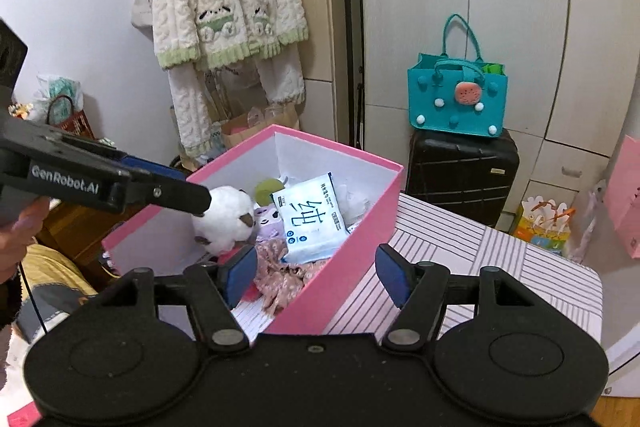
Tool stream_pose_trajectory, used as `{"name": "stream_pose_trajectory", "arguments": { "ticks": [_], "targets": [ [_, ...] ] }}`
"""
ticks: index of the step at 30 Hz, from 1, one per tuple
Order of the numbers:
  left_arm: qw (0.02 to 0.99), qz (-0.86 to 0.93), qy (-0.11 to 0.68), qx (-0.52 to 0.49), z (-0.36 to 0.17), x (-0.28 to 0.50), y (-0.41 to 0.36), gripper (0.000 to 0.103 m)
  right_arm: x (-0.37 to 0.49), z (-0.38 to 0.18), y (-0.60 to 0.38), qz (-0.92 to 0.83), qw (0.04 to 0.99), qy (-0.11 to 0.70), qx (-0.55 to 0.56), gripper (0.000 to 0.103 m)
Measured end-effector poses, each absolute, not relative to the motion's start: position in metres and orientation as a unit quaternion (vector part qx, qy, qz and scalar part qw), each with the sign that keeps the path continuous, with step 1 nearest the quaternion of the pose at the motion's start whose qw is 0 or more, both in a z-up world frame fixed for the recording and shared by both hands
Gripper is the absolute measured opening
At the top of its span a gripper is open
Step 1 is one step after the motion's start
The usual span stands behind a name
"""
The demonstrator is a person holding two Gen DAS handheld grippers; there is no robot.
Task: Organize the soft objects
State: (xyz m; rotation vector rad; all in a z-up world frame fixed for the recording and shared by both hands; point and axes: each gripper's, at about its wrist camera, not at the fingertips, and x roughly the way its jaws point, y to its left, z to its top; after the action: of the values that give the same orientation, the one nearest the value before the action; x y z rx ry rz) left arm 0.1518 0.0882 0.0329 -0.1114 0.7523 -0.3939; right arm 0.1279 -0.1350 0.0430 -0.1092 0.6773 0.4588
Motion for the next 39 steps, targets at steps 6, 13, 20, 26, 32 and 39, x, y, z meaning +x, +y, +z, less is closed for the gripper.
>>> {"name": "stream_pose_trajectory", "arguments": {
  "ticks": [6,13,20,26,32,39],
  "targets": [
    [0.903,-0.204,0.376,-0.03,0.042,0.124,0.072,0.055,0.095,0.06,-0.161,0.205,0.923,0.323,-0.038,0.072],
    [0.906,-0.222,0.36,-0.001,0.053,0.084,0.056,0.068,0.06,0.066,-0.186,0.176,0.93,0.321,-0.032,0.094],
    [0.908,-0.224,0.353,0.014,0.057,0.064,0.044,0.098,0.047,0.061,-0.188,0.121,0.922,0.364,-0.044,0.103],
    [0.92,-0.179,0.348,0.012,0.05,0.048,0.045,0.101,0.003,0.068,-0.205,0.087,0.952,0.295,-0.01,0.103],
    [0.93,-0.151,0.336,0.009,0.042,0.032,0.045,0.103,-0.018,0.064,-0.196,0.041,0.961,0.272,-0.034,0.103],
    [0.938,-0.133,0.319,0.017,0.035,0.011,0.037,0.103,-0.038,0.064,-0.193,0.055,0.96,0.272,-0.046,0.103]
  ]
}}
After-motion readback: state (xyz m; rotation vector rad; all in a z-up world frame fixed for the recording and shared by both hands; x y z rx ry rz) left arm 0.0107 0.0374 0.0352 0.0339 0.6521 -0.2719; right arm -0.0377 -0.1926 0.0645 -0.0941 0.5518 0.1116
